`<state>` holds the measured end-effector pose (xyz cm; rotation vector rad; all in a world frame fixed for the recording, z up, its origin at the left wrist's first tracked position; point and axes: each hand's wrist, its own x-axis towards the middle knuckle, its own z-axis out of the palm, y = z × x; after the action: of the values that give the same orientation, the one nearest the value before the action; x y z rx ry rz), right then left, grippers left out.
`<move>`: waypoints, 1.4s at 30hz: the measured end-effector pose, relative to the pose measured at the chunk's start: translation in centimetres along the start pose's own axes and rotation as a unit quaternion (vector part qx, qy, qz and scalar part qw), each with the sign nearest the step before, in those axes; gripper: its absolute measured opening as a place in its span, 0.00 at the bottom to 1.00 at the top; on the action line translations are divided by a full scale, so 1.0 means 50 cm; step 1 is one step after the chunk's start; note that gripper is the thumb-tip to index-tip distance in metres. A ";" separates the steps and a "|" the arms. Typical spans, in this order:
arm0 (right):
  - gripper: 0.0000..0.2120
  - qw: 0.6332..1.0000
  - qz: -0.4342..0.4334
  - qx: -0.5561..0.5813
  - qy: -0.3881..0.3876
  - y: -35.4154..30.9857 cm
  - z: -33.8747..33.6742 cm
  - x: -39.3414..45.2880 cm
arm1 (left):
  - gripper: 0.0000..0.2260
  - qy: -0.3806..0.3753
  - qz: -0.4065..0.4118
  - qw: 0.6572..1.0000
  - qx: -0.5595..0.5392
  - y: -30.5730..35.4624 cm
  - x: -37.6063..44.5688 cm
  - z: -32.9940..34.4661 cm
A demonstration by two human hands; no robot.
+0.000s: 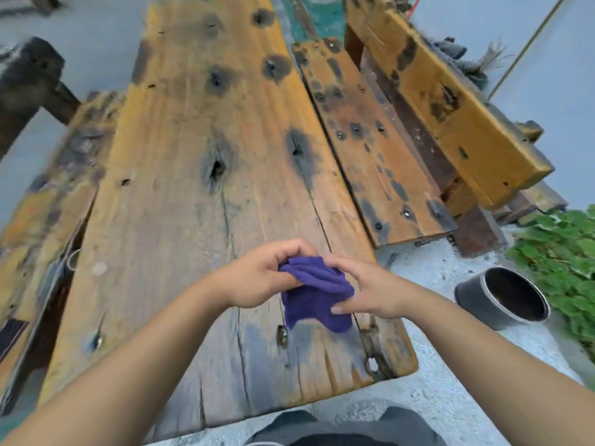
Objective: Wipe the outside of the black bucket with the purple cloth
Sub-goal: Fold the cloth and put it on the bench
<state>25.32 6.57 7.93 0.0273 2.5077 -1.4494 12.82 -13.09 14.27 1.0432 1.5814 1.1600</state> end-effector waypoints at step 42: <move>0.05 0.948 0.257 -0.040 0.183 0.505 -0.165 0.636 | 0.09 0.363 -0.312 0.877 0.040 -0.587 0.509 -0.354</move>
<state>-3.69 23.08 -16.60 0.9404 2.5444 -1.2019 -14.14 1.10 -15.63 0.0488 2.3253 1.0670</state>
